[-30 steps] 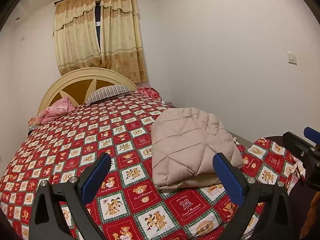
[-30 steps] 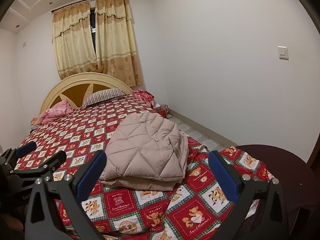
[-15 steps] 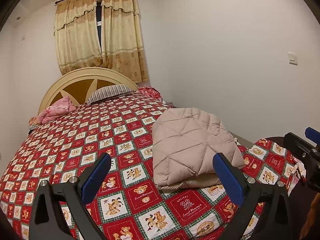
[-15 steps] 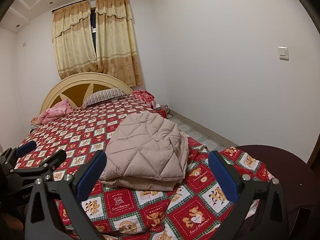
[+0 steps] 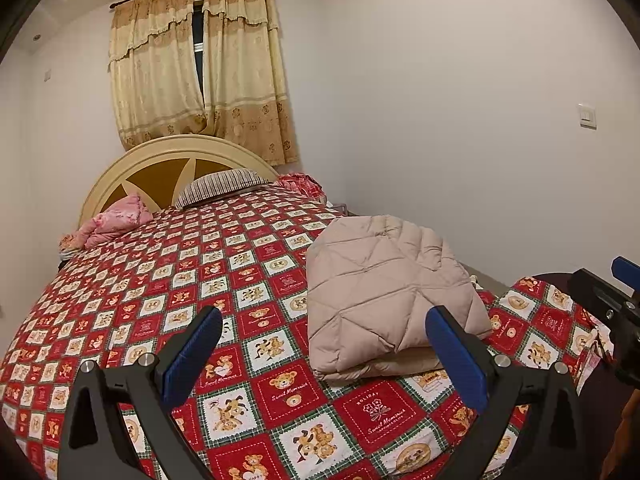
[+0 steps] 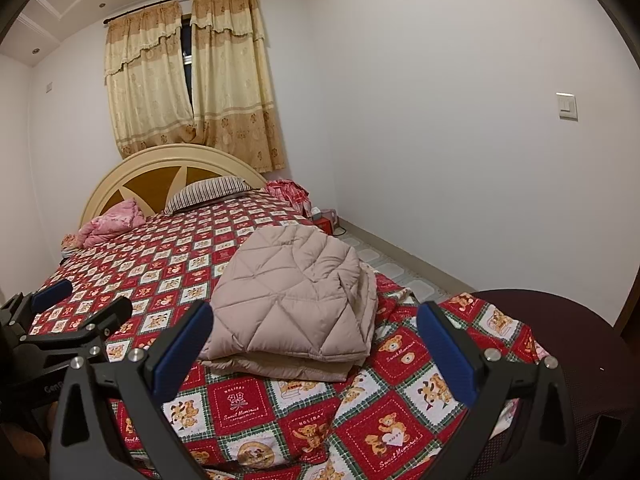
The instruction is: Fold large clothes
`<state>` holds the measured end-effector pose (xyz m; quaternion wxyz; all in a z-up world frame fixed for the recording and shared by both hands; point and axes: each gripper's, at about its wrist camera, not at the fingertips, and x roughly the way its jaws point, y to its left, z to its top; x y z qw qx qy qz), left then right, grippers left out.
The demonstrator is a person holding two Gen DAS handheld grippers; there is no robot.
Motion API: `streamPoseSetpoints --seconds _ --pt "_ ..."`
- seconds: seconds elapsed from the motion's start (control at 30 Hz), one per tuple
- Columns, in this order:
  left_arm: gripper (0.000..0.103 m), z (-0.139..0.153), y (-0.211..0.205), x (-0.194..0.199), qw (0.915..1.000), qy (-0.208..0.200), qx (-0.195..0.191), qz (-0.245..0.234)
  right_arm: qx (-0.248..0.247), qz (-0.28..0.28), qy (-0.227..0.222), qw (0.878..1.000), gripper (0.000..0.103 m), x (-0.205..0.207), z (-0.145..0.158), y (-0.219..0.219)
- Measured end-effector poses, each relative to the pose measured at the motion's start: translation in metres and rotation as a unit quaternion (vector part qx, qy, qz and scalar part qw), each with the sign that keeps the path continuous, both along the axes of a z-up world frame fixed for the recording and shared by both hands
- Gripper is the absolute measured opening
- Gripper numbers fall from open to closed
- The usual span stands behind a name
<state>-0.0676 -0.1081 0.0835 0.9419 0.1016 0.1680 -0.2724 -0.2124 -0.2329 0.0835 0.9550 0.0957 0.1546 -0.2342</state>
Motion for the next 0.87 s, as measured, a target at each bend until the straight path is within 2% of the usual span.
streamPoseSetpoints --seconds 0.23,0.37,0.5,0.7,0.87 --pt "0.102 0.000 0.003 0.006 0.9983 -0.041 0.009 0.041 0.002 -0.003 0.001 1.000 0.103 0.001 -0.003 -0.002" --pt "0.102 0.001 0.004 0.012 0.9991 -0.022 0.003 0.036 0.003 -0.003 0.002 1.000 0.103 0.001 -0.004 -0.002" --pt "0.102 0.000 0.002 0.012 0.9992 -0.020 0.007 0.035 0.003 -0.003 0.002 1.000 0.103 0.001 -0.004 -0.002" --pt "0.102 -0.005 0.001 0.019 0.9999 0.013 -0.004 0.006 0.006 -0.001 0.007 1.000 0.103 0.004 -0.008 -0.008" --pt "0.102 -0.006 0.001 0.023 0.9998 0.014 0.004 0.013 0.009 -0.003 0.009 1.000 0.103 0.004 -0.011 -0.014"
